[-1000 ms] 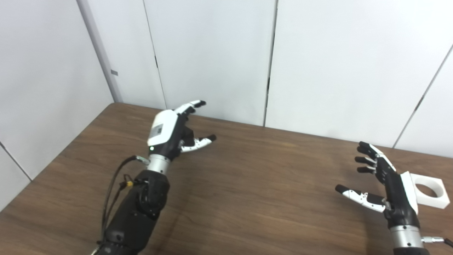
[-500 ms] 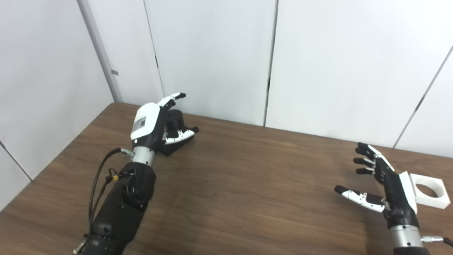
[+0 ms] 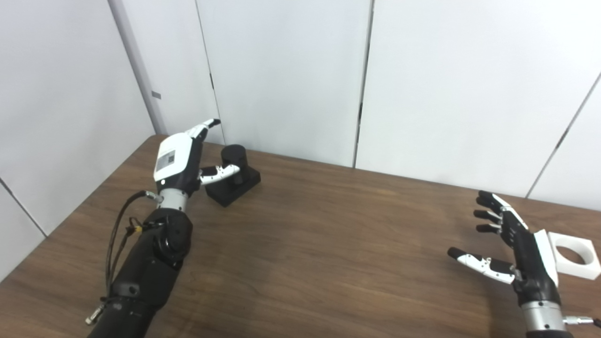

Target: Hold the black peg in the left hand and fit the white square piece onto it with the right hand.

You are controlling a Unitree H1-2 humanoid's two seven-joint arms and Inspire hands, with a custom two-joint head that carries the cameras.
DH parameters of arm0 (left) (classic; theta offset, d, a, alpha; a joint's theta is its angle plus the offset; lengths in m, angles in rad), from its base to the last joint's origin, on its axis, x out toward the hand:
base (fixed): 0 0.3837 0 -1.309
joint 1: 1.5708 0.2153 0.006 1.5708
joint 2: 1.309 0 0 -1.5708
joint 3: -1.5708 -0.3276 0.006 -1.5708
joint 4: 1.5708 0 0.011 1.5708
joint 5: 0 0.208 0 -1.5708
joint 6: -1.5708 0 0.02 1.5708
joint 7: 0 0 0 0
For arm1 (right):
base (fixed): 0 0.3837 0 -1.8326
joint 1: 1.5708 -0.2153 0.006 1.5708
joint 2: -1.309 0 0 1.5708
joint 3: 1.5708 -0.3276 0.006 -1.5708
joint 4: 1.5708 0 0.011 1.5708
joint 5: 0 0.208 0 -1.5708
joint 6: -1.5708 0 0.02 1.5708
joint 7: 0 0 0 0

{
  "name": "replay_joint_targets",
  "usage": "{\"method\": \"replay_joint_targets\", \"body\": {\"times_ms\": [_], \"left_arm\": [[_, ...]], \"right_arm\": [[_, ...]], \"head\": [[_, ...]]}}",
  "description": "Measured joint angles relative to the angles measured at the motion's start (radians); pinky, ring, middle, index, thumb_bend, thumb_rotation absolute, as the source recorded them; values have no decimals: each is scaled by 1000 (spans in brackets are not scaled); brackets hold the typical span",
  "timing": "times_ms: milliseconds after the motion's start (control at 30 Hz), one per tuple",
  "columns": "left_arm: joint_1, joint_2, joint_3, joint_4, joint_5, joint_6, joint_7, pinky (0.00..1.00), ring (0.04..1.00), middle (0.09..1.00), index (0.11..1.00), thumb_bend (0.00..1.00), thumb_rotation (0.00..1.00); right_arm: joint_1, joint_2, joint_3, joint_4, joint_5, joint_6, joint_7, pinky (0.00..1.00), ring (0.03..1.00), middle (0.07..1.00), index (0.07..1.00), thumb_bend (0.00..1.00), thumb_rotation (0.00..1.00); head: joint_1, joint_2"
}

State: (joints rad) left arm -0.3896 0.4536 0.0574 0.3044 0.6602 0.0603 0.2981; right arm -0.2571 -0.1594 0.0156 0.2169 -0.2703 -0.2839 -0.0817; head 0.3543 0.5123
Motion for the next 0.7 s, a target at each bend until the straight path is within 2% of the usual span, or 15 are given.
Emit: {"method": "replay_joint_targets", "body": {"times_ms": [133,267,333,433,533,700], "left_arm": [[-8,0,-6,0,36,84,1,828,942,942,885,997,586],[-15,1,-21,15,67,152,3,822,951,951,836,1000,608],[-17,1,-34,19,79,192,-2,885,990,989,830,1000,660],[-20,9,-58,20,84,250,-36,916,999,999,802,1000,696],[-23,19,-76,17,79,284,-89,987,1000,1000,752,1000,710],[-23,42,-95,3,52,298,-184,1000,1000,1000,723,1000,720]], "right_arm": [[0,0,0,0,0,0,3,647,760,831,842,638,83],[1,-1,0,0,0,0,8,647,758,831,840,638,88],[1,-1,-1,-1,0,0,8,647,759,831,841,636,100],[1,-1,-1,-1,0,0,8,646,760,832,840,637,100],[1,-1,0,-2,0,0,8,646,759,833,839,637,95],[1,-1,0,-14,-1,4,11,644,753,835,840,630,101]], "head": [[3,0],[3,2],[5,2],[3,5],[0,5],[-2,8]]}}
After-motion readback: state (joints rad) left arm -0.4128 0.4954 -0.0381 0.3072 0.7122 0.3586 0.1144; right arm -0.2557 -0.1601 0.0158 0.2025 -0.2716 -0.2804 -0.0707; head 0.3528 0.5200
